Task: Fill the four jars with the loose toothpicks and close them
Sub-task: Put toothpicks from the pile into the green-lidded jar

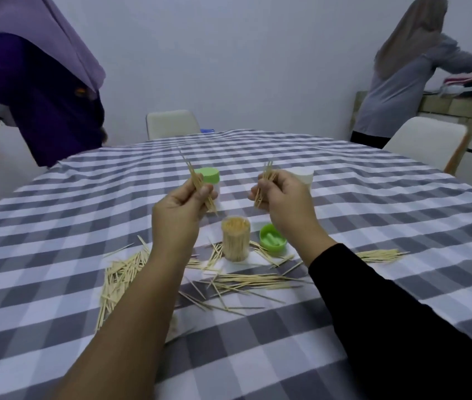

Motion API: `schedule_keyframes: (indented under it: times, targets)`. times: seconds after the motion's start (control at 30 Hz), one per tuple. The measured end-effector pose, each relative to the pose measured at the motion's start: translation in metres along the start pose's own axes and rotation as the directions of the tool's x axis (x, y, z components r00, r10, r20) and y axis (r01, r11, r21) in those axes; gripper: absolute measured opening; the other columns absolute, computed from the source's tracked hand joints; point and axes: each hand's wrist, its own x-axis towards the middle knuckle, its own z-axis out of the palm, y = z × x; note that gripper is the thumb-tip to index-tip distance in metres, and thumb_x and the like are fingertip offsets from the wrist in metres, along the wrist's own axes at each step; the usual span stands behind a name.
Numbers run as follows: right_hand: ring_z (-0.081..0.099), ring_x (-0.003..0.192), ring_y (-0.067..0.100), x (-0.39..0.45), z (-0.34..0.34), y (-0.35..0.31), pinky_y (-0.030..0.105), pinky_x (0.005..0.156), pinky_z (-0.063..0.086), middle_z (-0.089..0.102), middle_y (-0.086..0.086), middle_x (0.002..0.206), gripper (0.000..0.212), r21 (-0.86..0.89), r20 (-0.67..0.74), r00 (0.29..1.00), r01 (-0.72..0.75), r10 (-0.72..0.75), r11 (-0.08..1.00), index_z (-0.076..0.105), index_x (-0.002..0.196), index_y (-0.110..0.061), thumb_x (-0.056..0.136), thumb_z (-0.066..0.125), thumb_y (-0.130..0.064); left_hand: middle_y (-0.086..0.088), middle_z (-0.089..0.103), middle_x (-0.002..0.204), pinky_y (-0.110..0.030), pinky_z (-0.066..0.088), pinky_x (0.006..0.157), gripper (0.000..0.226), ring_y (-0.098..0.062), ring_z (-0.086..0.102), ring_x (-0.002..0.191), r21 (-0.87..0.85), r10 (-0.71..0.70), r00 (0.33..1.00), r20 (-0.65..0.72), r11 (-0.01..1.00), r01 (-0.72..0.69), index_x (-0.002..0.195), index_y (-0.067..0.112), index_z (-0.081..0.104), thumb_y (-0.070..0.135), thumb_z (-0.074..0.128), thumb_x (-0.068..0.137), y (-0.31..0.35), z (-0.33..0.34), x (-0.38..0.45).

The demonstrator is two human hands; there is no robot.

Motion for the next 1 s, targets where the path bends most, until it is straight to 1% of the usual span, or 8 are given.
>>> schedule_keyframes:
  times: [0.1, 0.3, 0.43, 0.53, 0.63, 0.8, 0.93, 1.0]
  targets:
    - [0.069, 0.082, 0.026, 0.000, 0.014, 0.003, 0.048, 0.082, 0.055, 0.066, 0.000, 0.073, 0.024, 0.042, -0.042, 0.999, 0.009, -0.008, 0.999, 0.057, 0.078, -0.023, 0.096, 0.048, -0.010, 0.009, 0.074, 0.080, -0.022, 0.056, 0.079, 0.022, -0.011, 0.070, 0.088, -0.006, -0.006, 1.000, -0.007, 1.000, 0.006, 0.092, 0.026, 0.067, 0.006, 0.059, 0.090, -0.006, -0.001, 0.002]
    - [0.068, 0.081, 0.023, -0.008, 0.017, 0.021, 0.043, 0.084, 0.054, 0.066, -0.001, 0.073, 0.020, -0.071, -0.010, 1.000, 0.004, -0.004, 0.997, 0.057, 0.079, -0.021, 0.095, 0.051, -0.011, 0.005, 0.074, 0.081, -0.018, 0.055, 0.071, 0.020, -0.011, 0.070, 0.087, -0.057, -0.026, 1.000, -0.014, 0.998, 0.025, 0.091, 0.023, 0.068, 0.005, 0.059, 0.090, -0.017, 0.002, 0.005]
    - [0.066, 0.083, 0.020, -0.010, 0.016, 0.024, 0.039, 0.083, 0.054, 0.067, -0.001, 0.078, 0.023, -0.074, 0.037, 0.999, -0.016, 0.019, 0.997, 0.057, 0.077, -0.025, 0.094, 0.054, -0.010, -0.003, 0.072, 0.090, -0.020, 0.056, 0.074, 0.018, -0.014, 0.069, 0.088, -0.064, -0.044, 0.999, -0.008, 0.997, 0.043, 0.095, 0.018, 0.068, 0.004, 0.058, 0.090, -0.023, 0.004, 0.004]
    - [0.065, 0.082, 0.017, -0.013, 0.017, 0.026, 0.032, 0.078, 0.053, 0.068, 0.000, 0.081, 0.019, -0.109, 0.060, 0.998, 0.017, -0.010, 0.994, 0.059, 0.078, -0.023, 0.093, 0.055, -0.011, -0.004, 0.072, 0.093, -0.024, 0.056, 0.081, 0.017, -0.016, 0.069, 0.092, -0.037, -0.059, 0.998, -0.009, 0.998, 0.059, 0.100, 0.016, 0.068, 0.005, 0.059, 0.090, -0.028, 0.005, 0.003]
    - [0.063, 0.077, 0.006, -0.017, 0.017, 0.026, 0.015, 0.068, 0.049, 0.068, -0.003, 0.083, 0.010, -0.128, 0.104, 0.995, 0.004, 0.009, 0.992, 0.062, 0.088, -0.018, 0.093, 0.056, -0.012, 0.001, 0.074, 0.090, -0.026, 0.054, 0.086, 0.015, -0.013, 0.069, 0.092, 0.058, -0.045, 0.999, 0.014, 0.997, 0.045, 0.096, 0.018, 0.070, 0.008, 0.062, 0.088, -0.032, 0.006, 0.001]
    - [0.067, 0.085, 0.010, -0.021, 0.018, 0.029, 0.030, 0.080, 0.053, 0.070, -0.006, 0.085, 0.009, -0.105, 0.103, 0.994, -0.021, 0.032, 0.994, 0.060, 0.100, -0.020, 0.093, 0.057, -0.015, 0.004, 0.074, 0.093, -0.025, 0.051, 0.089, 0.014, -0.010, 0.068, 0.097, 0.120, -0.083, 0.995, 0.049, 0.990, 0.077, 0.095, 0.020, 0.072, 0.011, 0.066, 0.086, -0.036, 0.007, -0.001]
    - [0.062, 0.095, 0.011, -0.024, 0.018, 0.029, 0.032, 0.087, 0.050, 0.062, -0.015, 0.089, 0.021, -0.173, 0.078, 0.997, 0.015, -0.002, 0.985, 0.060, 0.115, -0.019, 0.096, 0.051, -0.021, 0.012, 0.074, 0.083, -0.016, 0.048, 0.082, 0.014, 0.001, 0.067, 0.088, 0.185, -0.092, 0.993, 0.076, 0.980, 0.077, 0.085, 0.028, 0.072, 0.016, 0.067, 0.086, -0.035, 0.006, -0.003]
    - [0.059, 0.099, 0.011, -0.025, 0.019, 0.029, 0.032, 0.090, 0.048, 0.061, -0.014, 0.094, 0.025, -0.192, 0.095, 0.995, 0.016, 0.002, 0.981, 0.060, 0.119, -0.017, 0.098, 0.047, -0.021, 0.013, 0.074, 0.081, -0.016, 0.047, 0.080, 0.013, 0.003, 0.067, 0.086, 0.228, -0.096, 0.992, 0.083, 0.971, 0.074, 0.084, 0.029, 0.071, 0.018, 0.066, 0.087, -0.036, 0.003, -0.004]
